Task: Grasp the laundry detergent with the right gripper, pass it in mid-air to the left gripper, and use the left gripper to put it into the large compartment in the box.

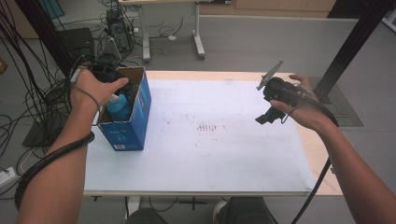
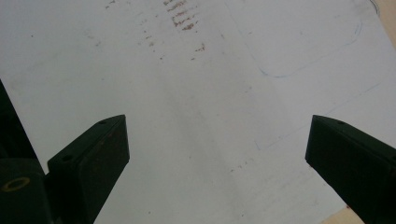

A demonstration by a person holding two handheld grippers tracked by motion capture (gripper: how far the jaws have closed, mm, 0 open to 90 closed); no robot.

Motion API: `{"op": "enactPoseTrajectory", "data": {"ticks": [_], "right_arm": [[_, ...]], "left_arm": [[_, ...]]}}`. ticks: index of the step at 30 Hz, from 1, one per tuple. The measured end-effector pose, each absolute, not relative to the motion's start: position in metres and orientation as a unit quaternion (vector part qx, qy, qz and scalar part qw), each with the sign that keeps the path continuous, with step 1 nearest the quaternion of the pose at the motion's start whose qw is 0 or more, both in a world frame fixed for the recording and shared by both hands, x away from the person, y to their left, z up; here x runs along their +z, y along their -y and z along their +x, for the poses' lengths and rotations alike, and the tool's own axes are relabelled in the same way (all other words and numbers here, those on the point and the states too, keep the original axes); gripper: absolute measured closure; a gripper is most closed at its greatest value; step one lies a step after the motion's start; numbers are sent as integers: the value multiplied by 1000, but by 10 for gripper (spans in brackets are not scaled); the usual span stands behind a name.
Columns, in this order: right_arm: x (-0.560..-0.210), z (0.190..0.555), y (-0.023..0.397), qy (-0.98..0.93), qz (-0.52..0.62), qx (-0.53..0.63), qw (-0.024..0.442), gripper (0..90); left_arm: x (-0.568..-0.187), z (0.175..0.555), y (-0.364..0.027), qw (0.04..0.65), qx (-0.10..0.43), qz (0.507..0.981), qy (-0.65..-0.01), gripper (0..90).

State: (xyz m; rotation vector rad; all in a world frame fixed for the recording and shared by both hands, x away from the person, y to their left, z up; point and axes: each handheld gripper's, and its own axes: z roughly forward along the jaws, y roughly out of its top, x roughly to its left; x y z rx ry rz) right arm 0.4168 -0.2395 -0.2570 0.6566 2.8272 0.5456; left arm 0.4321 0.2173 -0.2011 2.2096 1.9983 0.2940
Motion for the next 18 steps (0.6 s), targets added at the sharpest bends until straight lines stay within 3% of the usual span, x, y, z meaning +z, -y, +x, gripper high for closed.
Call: {"op": "enactPoseTrajectory", "data": {"ticks": [18], "right_arm": [[-241, 455, 235, -945, 263, 166, 103, 63]], "left_arm": [[-179, 435, -130, 120, 95, 788, -596, 108]]}}
